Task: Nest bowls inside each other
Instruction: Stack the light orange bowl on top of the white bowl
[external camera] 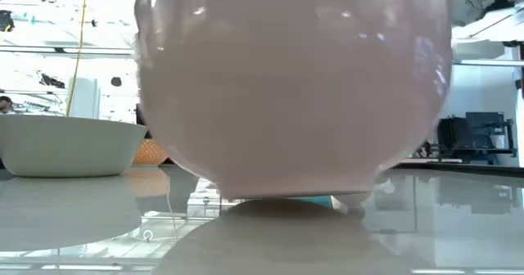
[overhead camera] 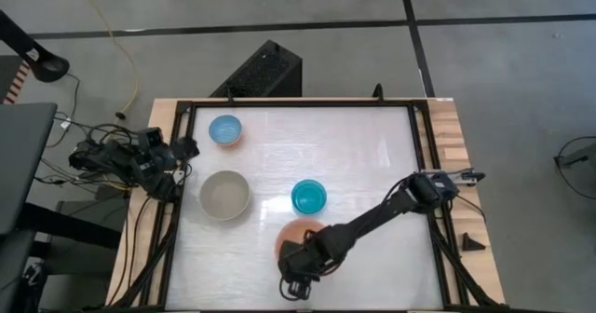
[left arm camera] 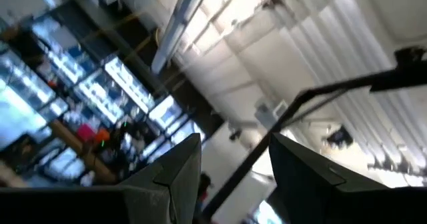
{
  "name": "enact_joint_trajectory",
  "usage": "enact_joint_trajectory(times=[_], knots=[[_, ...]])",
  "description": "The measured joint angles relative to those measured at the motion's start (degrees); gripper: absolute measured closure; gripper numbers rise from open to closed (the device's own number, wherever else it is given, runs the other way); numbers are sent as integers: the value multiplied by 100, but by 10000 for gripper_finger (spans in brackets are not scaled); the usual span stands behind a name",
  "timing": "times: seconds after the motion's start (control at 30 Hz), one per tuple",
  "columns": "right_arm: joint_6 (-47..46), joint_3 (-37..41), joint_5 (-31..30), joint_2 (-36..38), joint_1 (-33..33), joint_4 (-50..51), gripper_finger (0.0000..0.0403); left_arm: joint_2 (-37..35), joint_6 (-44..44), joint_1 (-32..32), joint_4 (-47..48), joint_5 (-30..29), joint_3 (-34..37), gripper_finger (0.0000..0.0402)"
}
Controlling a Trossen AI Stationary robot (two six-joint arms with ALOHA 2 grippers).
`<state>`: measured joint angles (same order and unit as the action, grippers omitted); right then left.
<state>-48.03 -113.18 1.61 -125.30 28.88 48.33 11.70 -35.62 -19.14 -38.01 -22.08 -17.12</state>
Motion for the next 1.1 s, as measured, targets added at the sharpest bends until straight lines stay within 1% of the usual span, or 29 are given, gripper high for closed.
enact_joint_trajectory(times=[0.1,0.2,0.3,0.37,0.43,0.5,0.57,0.63,0.7,0.87,0.93,1.1], knots=[[-145,-3,-67,213,75,-228,159,0,-372,1,527,195,0,235],[-303,-13,-352,520,216,-453,154,2,-678,-1,844,387,0,235],[-429,-25,-1004,840,375,-461,157,2,-828,-1,1125,552,0,235],[-508,-25,-1573,1006,457,-389,161,2,-859,-1,1435,632,0,235],[-606,-25,-2195,1133,502,-146,165,2,-884,-1,1880,655,0,235],[-825,-25,-2539,1228,484,219,172,4,-1018,-1,2379,604,0,235],[-1084,27,-2554,1279,410,634,186,7,-1165,-1,2740,505,0,235],[-1247,137,-2547,1270,328,926,213,4,-1214,-1,2907,469,0,235],[-1352,299,-2541,1245,245,953,255,4,-1219,-1,2901,462,0,235],[-1514,749,-2259,1251,81,713,376,3,-1163,-1,2746,376,0,235],[-1533,972,-2137,1251,41,505,385,2,-1162,-1,2760,360,0,235],[-1845,1400,-1654,1253,-44,485,344,2,-1166,-1,2971,371,0,235]])
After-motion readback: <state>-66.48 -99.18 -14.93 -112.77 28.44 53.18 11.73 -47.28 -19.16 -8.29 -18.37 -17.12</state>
